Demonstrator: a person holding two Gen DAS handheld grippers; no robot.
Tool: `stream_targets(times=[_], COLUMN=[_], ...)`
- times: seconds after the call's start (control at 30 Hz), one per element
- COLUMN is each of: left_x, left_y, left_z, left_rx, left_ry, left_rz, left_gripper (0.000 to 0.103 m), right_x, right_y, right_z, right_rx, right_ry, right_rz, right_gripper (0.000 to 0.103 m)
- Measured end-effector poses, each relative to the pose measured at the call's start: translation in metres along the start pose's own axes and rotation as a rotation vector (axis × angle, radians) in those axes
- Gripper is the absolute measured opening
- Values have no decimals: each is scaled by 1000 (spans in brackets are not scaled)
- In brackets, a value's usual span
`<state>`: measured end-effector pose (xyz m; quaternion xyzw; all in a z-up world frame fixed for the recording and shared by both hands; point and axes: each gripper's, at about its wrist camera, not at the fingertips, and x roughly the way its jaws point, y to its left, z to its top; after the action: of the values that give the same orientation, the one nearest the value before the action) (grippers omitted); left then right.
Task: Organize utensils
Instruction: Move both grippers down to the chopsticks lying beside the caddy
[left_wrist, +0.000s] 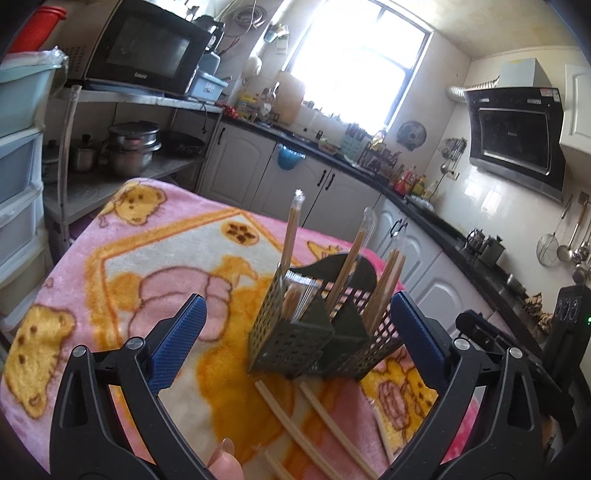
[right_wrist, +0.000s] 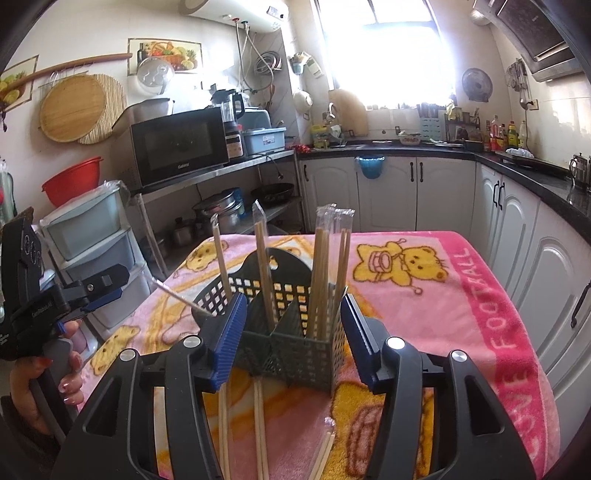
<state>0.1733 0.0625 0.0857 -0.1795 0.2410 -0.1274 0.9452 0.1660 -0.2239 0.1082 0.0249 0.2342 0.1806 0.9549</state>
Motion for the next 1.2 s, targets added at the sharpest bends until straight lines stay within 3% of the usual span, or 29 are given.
stream_targets(times=[0.6, 1.2], left_x=[7, 27], left_y=[19, 33], left_z=[-34, -82], left_rx=[8, 33], left_ry=[103, 293], left_rz=[69, 91], left_gripper=[92, 92], right_x=[24, 69], right_y=[10, 19], right_z=[-32, -60], right_rx=[-38, -90], right_ry=[123, 293], right_rz=[35, 58], right_gripper=[54, 55])
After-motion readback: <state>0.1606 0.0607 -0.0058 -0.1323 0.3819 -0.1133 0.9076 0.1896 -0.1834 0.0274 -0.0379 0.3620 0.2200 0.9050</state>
